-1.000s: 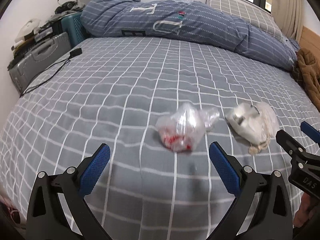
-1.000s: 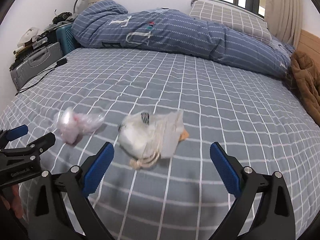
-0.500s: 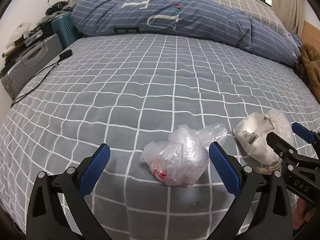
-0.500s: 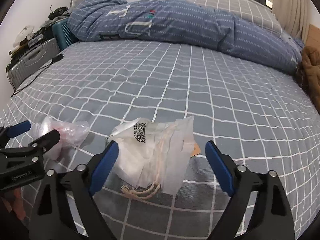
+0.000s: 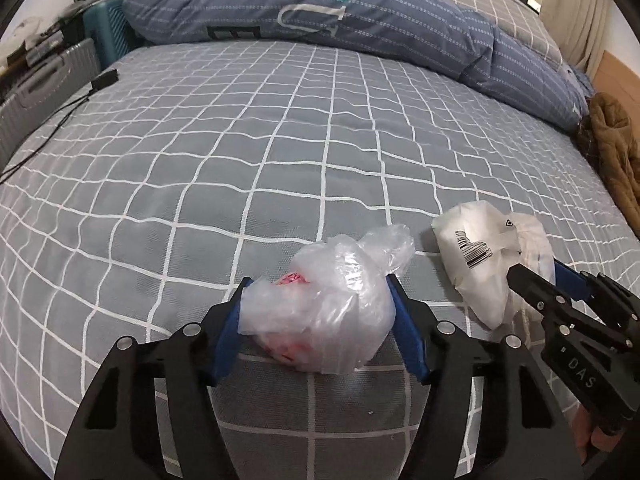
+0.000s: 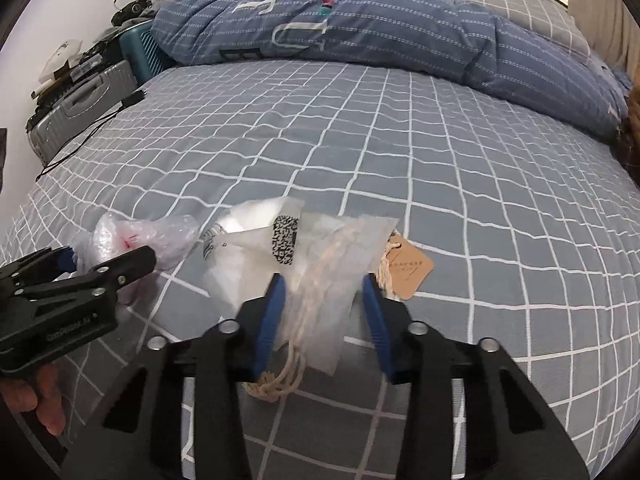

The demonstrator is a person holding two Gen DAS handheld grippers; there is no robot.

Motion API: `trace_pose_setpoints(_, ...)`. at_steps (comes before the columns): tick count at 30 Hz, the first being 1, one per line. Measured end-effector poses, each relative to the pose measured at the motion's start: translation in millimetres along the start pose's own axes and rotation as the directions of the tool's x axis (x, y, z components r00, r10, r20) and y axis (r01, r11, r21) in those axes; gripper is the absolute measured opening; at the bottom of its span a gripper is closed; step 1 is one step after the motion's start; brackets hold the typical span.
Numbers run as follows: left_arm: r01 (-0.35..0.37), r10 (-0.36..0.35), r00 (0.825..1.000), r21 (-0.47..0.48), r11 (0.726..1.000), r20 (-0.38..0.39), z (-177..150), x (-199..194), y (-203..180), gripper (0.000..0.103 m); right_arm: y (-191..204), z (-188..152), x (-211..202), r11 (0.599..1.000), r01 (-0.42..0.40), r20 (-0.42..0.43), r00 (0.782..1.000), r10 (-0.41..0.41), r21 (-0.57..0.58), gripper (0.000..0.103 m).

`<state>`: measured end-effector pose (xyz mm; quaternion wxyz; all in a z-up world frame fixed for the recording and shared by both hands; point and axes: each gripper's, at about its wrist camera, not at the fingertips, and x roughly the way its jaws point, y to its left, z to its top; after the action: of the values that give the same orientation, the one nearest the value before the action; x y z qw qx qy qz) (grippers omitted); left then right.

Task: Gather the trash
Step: 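Grasp the clear plastic bag with the left tool while the right tool grasps the white paper bag, then lift both bags off the bed and carry them down toward the bin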

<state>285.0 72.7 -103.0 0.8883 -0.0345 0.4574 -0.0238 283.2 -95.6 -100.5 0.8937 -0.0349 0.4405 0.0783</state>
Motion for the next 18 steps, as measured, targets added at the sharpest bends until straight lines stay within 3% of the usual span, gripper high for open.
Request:
trace_pose_setpoints(2, 0.002, -0.002, 1.000, -0.004, 1.000, -0.001, -1, 1, 0, 0.061, 1, 0, 0, 1.000, -0.004, -0.005, 1.000, 0.004, -0.005, 0.018)
trace_pose_setpoints(5, 0.006, -0.006, 1.000, -0.006, 1.000, -0.001, -2, 0, 2, 0.060, 1, 0, 0, 1.000, -0.018, -0.006, 1.000, 0.018, 0.006, 0.011)
trace_pose_setpoints(18, -0.014, 0.015, 1.000, -0.021, 1.000, 0.028, -1, -16, 5, 0.060, 6, 3, -20, 0.999, -0.038, 0.028, 0.999, 0.038, 0.005, 0.006)
